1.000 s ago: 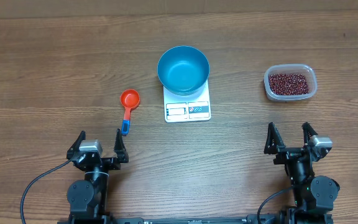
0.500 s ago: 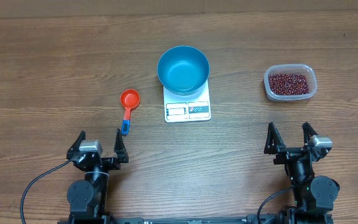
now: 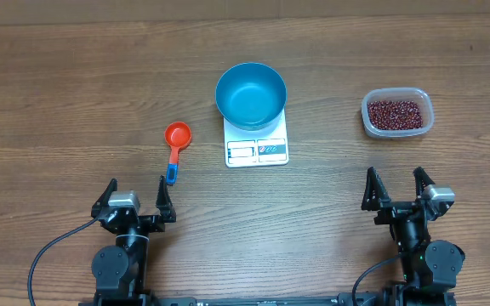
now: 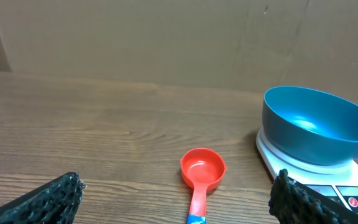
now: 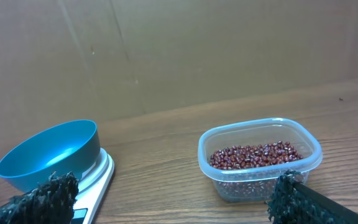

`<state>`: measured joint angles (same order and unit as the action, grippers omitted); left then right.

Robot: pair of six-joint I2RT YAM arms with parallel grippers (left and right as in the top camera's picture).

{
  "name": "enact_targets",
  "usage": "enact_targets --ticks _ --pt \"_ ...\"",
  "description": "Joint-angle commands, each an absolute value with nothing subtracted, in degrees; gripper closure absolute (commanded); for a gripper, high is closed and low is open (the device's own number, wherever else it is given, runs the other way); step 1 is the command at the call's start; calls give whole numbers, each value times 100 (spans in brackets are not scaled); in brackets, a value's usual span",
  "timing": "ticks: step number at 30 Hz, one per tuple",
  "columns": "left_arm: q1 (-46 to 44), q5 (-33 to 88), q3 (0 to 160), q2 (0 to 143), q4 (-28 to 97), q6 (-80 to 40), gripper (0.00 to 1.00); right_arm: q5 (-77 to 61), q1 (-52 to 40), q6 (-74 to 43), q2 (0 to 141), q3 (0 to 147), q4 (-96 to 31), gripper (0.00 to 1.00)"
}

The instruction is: Scoop item into bowl and weigh 150g on scale

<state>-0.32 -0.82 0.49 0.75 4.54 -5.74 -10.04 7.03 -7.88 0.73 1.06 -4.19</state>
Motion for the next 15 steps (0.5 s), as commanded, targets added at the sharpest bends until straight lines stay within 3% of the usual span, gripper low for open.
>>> enact_targets --ticks 1,15 --pt "-3 -12 27 25 447 -471 0 -945 672 -814 12 45 -399 0" --pt "-3 82 30 25 449 -537 1 -945 672 -814 12 45 -399 0"
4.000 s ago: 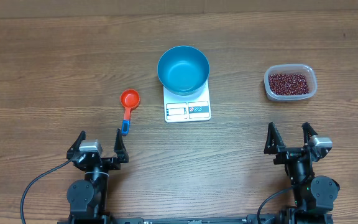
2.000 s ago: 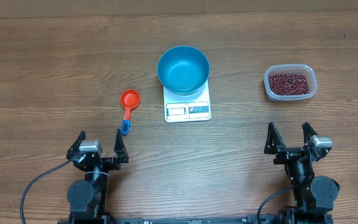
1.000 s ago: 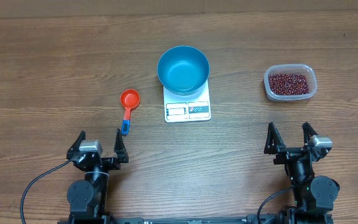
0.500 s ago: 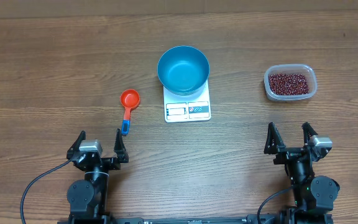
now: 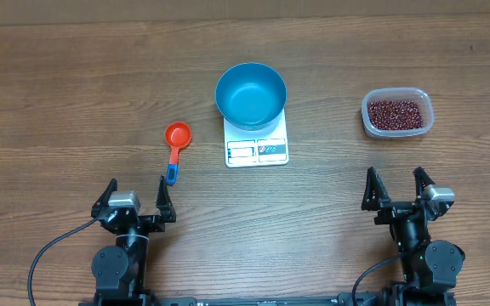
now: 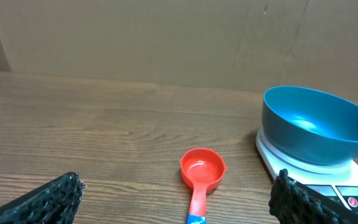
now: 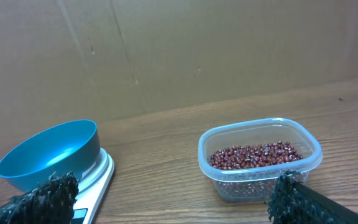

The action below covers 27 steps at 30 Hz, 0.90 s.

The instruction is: Scoop item into bowl and weigh 150g on scale

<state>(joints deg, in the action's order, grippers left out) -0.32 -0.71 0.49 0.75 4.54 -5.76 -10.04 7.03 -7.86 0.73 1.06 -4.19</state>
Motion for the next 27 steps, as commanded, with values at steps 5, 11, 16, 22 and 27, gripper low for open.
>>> enact_targets --ticks 5,11,16,22,27 --pt "-3 338 43 27 451 -816 0 -945 672 -814 12 45 -399 0" --pt "-3 757 134 27 609 -814 0 -945 672 -814 12 45 -399 0" --pt "-1 751 397 27 1140 -801 0 -945 672 -814 12 45 -399 0" --pt "-1 720 1227 30 2526 -276 0 -945 672 -814 12 45 -399 0" --pt "-1 537 1944 86 3374 -233 0 -945 672 -814 12 45 -399 0"
